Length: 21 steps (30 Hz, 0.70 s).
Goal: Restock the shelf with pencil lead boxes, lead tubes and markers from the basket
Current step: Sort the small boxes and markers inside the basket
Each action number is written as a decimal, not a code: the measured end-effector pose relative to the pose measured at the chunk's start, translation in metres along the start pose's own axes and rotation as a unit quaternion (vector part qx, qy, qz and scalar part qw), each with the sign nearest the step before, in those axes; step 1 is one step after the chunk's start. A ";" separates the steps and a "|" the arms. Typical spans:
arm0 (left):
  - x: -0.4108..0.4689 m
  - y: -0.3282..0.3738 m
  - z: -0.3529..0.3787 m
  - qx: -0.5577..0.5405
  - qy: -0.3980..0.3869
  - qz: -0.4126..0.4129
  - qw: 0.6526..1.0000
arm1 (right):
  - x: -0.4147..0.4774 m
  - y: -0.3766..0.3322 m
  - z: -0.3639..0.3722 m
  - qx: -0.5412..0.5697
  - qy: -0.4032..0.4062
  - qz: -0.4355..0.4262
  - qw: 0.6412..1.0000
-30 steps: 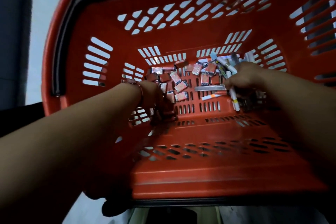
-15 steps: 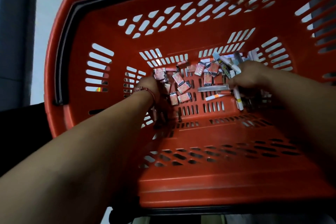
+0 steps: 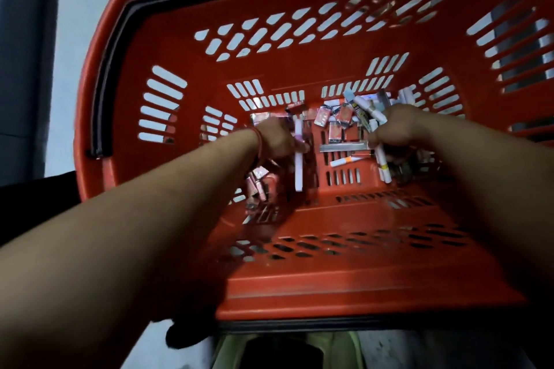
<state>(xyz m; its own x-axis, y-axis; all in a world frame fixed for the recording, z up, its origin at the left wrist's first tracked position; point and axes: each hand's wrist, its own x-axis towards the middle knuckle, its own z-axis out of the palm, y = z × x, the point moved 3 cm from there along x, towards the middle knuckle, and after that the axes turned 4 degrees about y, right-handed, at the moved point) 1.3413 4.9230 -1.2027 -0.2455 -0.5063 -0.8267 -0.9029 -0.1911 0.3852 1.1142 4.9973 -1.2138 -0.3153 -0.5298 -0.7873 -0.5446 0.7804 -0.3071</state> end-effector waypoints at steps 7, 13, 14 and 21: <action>0.025 0.025 0.092 0.260 -0.030 0.260 0.929 | 0.005 0.001 -0.001 0.008 -0.014 -0.008 1.000; 0.038 0.022 0.110 0.340 0.069 0.316 0.883 | 0.012 0.002 0.002 0.021 -0.037 -0.004 0.999; 0.040 0.021 0.108 0.345 0.084 0.311 0.882 | 0.013 0.002 0.003 0.021 -0.038 -0.002 0.999; 0.045 0.047 0.122 0.460 0.115 0.366 0.801 | 0.017 0.005 0.002 0.013 -0.029 0.011 0.999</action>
<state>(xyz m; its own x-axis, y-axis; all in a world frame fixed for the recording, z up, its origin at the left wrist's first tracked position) 1.2448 4.9940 -1.2725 -0.8523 -0.3607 -0.3788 -0.4503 0.8745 0.1805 1.1080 4.9932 -1.2297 -0.2802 -0.4927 -0.8239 -0.5172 0.8005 -0.3028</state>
